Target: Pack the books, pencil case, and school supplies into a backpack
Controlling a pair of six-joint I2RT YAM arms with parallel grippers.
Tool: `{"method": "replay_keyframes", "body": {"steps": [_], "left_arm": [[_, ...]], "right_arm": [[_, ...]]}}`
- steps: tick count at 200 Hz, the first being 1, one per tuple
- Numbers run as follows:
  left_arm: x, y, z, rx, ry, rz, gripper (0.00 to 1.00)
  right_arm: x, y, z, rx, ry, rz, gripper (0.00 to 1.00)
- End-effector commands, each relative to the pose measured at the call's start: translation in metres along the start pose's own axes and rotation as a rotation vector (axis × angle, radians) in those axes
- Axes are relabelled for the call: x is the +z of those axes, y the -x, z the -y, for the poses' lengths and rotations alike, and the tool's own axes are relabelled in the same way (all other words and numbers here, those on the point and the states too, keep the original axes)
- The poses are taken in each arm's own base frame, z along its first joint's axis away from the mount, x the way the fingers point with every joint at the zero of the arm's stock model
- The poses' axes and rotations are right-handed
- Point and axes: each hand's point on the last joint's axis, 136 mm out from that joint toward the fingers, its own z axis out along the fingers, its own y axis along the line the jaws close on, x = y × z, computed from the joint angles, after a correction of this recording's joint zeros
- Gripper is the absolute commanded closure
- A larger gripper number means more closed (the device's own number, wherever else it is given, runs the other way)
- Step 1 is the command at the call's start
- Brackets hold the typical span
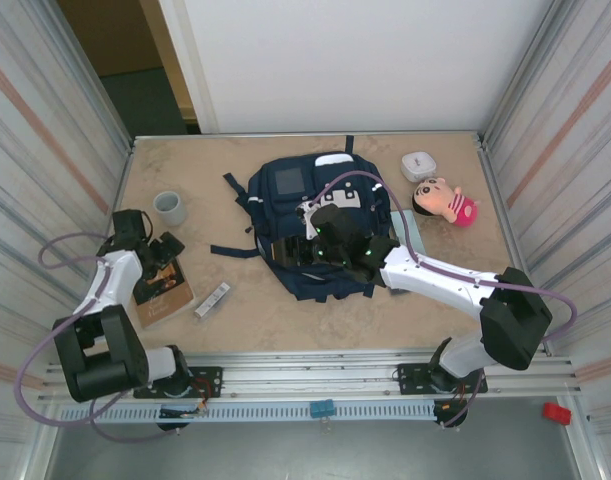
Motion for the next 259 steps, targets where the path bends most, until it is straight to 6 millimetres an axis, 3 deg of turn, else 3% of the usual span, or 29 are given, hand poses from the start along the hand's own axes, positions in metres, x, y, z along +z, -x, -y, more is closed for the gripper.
{"method": "replay_keyframes", "body": {"steps": [1,32,76,112,137,169,187,210,259], "left_arm": [[0.023,-0.022,0.0,0.021,0.0,-0.078,0.02],[0.046,-0.057,0.021,0.083,-0.006,-0.152,0.03],[0.021,-0.067,0.061,0.175,-0.096,-0.101,0.06],[0.034,-0.093,0.082,0.222,-0.116,-0.183,0.05],[0.039,-0.115,0.109,0.283,-0.154,-0.221,0.05],[0.015,-0.114,0.143,0.322,-0.241,-0.208,0.04],[-0.008,-0.103,0.141,0.327,-0.256,-0.169,0.04],[-0.031,-0.086,0.12,0.261,-0.296,-0.135,0.05],[-0.04,-0.073,0.061,0.067,-0.41,-0.121,0.17]], "right_arm": [[-0.002,0.001,-0.003,-0.03,0.007,0.004,0.25],[-0.002,0.001,-0.003,-0.03,0.006,0.003,0.25],[-0.007,0.003,0.0,-0.032,-0.003,0.015,0.25],[-0.005,0.002,-0.004,-0.027,0.018,0.01,0.25],[-0.003,0.001,-0.006,-0.027,0.026,0.005,0.25],[0.003,0.0,-0.01,-0.027,0.045,-0.013,0.26],[0.014,-0.004,-0.011,-0.023,0.055,-0.042,0.27],[0.034,-0.008,-0.019,-0.018,0.091,-0.081,0.28],[0.094,-0.025,-0.022,-0.046,0.071,-0.186,0.35]]}}
